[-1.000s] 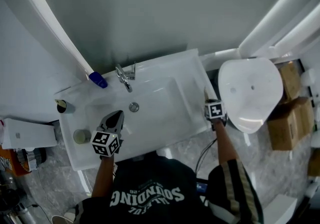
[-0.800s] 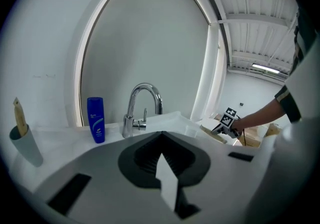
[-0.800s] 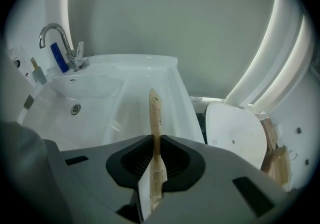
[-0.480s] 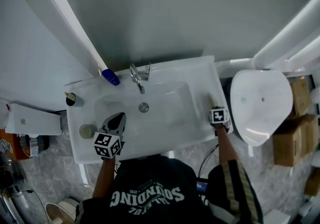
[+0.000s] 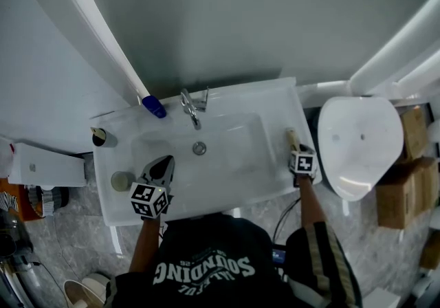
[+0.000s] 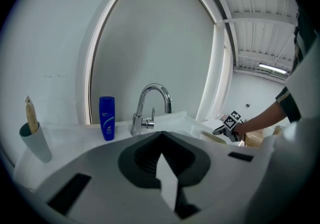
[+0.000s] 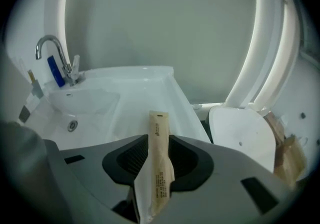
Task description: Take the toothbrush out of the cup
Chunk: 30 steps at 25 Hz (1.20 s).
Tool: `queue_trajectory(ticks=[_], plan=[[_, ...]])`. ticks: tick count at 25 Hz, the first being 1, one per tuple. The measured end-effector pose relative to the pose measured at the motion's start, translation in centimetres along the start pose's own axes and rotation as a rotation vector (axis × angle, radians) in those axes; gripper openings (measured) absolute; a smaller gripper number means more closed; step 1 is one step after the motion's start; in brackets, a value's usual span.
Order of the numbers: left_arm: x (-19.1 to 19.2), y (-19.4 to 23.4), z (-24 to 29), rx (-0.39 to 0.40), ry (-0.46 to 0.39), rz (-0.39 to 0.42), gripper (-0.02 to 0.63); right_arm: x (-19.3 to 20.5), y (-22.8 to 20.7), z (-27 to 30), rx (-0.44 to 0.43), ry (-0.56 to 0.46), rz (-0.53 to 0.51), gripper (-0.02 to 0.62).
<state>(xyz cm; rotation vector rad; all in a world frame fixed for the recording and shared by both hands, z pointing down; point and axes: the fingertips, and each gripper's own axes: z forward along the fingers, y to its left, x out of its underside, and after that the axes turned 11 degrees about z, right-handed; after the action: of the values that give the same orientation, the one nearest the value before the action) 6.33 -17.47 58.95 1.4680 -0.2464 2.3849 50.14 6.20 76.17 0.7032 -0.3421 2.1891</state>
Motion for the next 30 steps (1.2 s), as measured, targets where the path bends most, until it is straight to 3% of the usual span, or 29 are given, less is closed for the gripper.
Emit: queue_trajectory(ticks=[4, 7, 11, 16, 22, 30], plan=[[-0.1, -0.1, -0.3, 0.004, -0.013, -0.002, 0.0, -1.3, 0.6, -0.7, -0.105, -0.125, 0.118, 0.106], [0.2, -0.4, -0.8, 0.007, -0.019, -0.006, -0.001, -2.5, 2.5, -2.2, -0.172, -0.193, 0.139, 0.089], [0.6, -0.5, -1.7, 0.002, -0.029, -0.013, 0.0, -4.8, 5.7, -5.7, -0.195, -0.319, 0.081, 0.003], [0.3, 0.0, -2.7, -0.018, -0.054, -0.016, 0.0, -7.1, 12.6, -10.5, -0.313, -0.448, -0.029, -0.002], [-0.4, 1.6, -3.9, -0.057, -0.094, -0.024, 0.0, -11.4, 21.4, -17.3, -0.481, -0.585, -0.077, -0.002], [-1.0, 4.5, -6.4, -0.124, -0.139, -0.041, -0.001, -12.2, 29.7, -21.1, -0.636, -0.628, -0.15, -0.002]])
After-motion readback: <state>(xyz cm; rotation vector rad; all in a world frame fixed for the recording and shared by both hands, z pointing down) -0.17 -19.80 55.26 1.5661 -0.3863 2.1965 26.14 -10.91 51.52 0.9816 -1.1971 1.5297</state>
